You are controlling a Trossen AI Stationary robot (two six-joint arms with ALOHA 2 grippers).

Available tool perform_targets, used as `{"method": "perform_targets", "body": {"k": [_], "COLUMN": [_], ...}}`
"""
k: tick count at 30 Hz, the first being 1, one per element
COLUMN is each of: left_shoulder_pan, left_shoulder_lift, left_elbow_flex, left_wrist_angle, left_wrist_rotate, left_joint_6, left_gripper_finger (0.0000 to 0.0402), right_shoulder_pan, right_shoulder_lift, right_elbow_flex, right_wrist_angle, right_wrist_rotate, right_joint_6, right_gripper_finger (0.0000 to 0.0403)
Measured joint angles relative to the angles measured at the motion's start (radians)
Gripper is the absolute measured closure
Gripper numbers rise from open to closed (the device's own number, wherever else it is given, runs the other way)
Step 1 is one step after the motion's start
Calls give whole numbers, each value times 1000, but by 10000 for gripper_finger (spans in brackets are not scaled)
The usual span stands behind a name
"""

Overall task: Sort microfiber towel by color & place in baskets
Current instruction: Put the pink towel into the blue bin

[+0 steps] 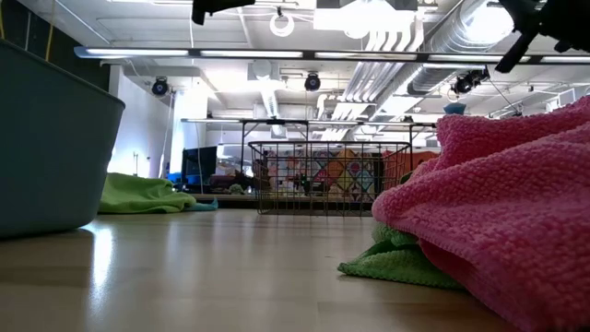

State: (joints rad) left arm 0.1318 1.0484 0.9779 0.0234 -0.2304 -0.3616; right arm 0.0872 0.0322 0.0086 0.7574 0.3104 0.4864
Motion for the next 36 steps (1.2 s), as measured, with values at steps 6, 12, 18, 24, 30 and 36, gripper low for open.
{"method": "perform_targets", "body": {"k": [6,12,18,24,30,36], "left_shoulder_pan": [0,0,0,0,0,0], "left_shoulder_lift": [0,0,-1,-31,-80,-108], "left_elbow_flex": [0,0,0,0,0,0], "left_wrist_angle": [-16,-32,-53,-135,-190,-201], "left_wrist_rotate": [0,0,13,19,19,19], "left_joint_6": [7,7,8,8,9,16], "left_gripper_finger": [108,108,108,108,108,108], "right_shoulder_pan": [-6,-21,-22,-22,-22,-21], "right_shoulder_lift": [95,283,461,607,752,879], "right_elbow_flex": [82,270,514,767,989,1157], "right_wrist_angle": [36,24,-248,-682,-1042,-1242], "right_wrist_rotate": [54,45,12,-23,-38,-130], "right_joint_6": [-22,-160,-237,-172,-80,-49], "right_gripper_finger": [402,402,402,385,285,155]}}
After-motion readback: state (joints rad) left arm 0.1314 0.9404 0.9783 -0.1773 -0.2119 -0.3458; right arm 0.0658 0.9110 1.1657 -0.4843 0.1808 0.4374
